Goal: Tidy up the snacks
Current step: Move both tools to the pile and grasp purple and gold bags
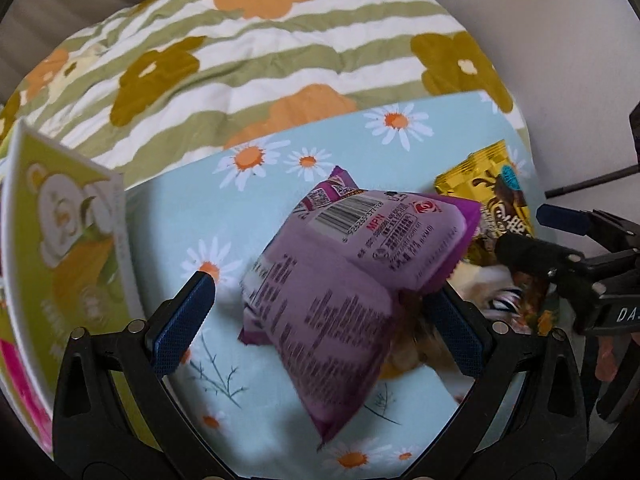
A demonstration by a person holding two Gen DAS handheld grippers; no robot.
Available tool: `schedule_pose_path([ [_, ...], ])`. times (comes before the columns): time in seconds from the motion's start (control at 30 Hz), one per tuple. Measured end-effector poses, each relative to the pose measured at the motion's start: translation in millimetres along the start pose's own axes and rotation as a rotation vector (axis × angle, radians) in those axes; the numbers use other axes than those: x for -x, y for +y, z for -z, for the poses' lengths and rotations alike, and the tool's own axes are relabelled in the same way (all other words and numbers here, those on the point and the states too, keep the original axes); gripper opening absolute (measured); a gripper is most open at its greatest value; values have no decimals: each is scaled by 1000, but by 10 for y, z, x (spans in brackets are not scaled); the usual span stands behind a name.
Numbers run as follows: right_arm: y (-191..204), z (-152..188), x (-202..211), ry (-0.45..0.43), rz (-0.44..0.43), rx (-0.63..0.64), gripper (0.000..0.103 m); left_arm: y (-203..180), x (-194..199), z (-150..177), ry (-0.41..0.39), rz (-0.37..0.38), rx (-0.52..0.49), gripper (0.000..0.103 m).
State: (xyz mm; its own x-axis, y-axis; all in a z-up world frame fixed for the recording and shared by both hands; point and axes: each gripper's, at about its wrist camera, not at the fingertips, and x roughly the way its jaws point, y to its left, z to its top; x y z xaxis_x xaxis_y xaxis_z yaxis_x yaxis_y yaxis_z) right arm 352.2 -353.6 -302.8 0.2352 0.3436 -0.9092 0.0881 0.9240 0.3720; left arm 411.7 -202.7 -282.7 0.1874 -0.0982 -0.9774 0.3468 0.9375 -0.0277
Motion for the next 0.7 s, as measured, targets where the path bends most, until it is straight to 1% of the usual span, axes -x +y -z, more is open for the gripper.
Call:
schedule_pose_path([
  [0.07, -1, -1, -98, 26, -3, -3, 97, 8, -74, -31, 12, 4, -4, 101],
  [0.13, -7, 8, -156, 40, -6, -7, 96, 26, -140, -47, 27, 16, -4, 96],
  [0.2, -15, 10, -221, 54, -3, -5, 91, 39, -219, -64, 49, 26, -4, 85],
  [0.23, -16, 11, -239, 58, 0, -3, 90, 44, -246, -70, 55, 26, -5, 84],
  [0.27, -22, 13, -258, 61, 4, -2, 87, 47, -276, -75, 60, 24, -9, 79],
  [0.33, -15, 16, -260, 55, 12, 5, 87, 45, -305, -78, 64, 22, -17, 79],
  [0.53, 58, 50, -281, 46, 57, 41, 85, 56, -327, -92, 55, 22, -28, 73],
  [0.57, 62, 51, -281, 45, 65, 47, 82, 54, -332, -90, 54, 19, -31, 73],
  [0.6, 76, 55, -280, 42, 76, 59, 76, 50, -334, -89, 52, 14, -35, 72],
  [0.63, 80, 49, -277, 39, 82, 65, 73, 46, -330, -85, 49, 6, -41, 72],
  [0.7, 89, 49, -273, 34, 89, 74, 63, 28, -320, -78, 45, -10, -58, 71],
])
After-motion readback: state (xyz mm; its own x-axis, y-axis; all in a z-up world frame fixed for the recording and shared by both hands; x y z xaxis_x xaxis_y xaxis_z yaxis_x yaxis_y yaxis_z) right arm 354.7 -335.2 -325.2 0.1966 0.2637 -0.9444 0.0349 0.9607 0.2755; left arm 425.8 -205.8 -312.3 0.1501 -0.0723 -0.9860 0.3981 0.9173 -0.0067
